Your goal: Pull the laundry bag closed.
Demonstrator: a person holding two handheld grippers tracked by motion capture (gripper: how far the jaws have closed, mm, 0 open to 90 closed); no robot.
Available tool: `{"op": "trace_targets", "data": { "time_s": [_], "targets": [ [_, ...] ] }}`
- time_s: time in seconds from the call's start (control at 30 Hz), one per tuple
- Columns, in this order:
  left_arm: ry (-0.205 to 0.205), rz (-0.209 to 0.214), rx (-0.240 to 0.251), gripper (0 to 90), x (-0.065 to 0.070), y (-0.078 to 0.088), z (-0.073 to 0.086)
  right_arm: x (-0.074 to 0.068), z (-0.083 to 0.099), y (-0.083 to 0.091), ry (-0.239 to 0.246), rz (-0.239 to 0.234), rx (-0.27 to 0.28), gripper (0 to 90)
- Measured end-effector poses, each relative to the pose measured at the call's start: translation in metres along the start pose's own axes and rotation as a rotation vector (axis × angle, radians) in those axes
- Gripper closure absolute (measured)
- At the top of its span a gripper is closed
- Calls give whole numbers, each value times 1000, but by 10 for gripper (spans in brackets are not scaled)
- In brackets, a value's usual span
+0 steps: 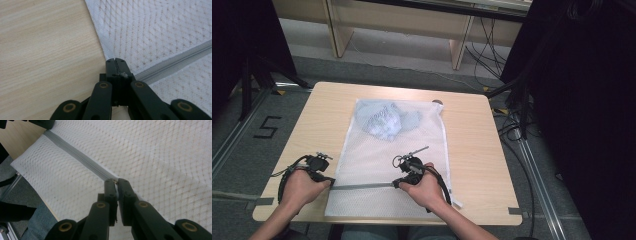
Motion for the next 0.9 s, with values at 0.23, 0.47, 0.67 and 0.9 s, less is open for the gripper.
{"op": "trace_targets", "data": {
  "time_s": [0.23, 0.47, 0.67, 0.9],
  "targets": [
    [3, 0, 3, 899, 0, 0, 0, 3, 1, 2, -7, 4, 6, 870],
    [3, 0, 3, 899, 0, 0, 0, 4, 4, 4, -30, 5, 2, 871],
    [-28, 0, -5, 899, -3, 0, -1, 7, 5, 7, -40, 11, 1, 870],
    [-27, 0, -5, 900, -3, 0, -1, 11, 5, 10, -21, 16, 16, 870]
  ]
}}
Point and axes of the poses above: each handheld gripper's, and its own axes: y roughly backward along the jaws, z roughly out of its underside, x roughly to its right, the point moved 10 cm from there along -y, roughly forward along the jaws, and after that the axes turned 10 degrees about x, right-handed, at the moved point
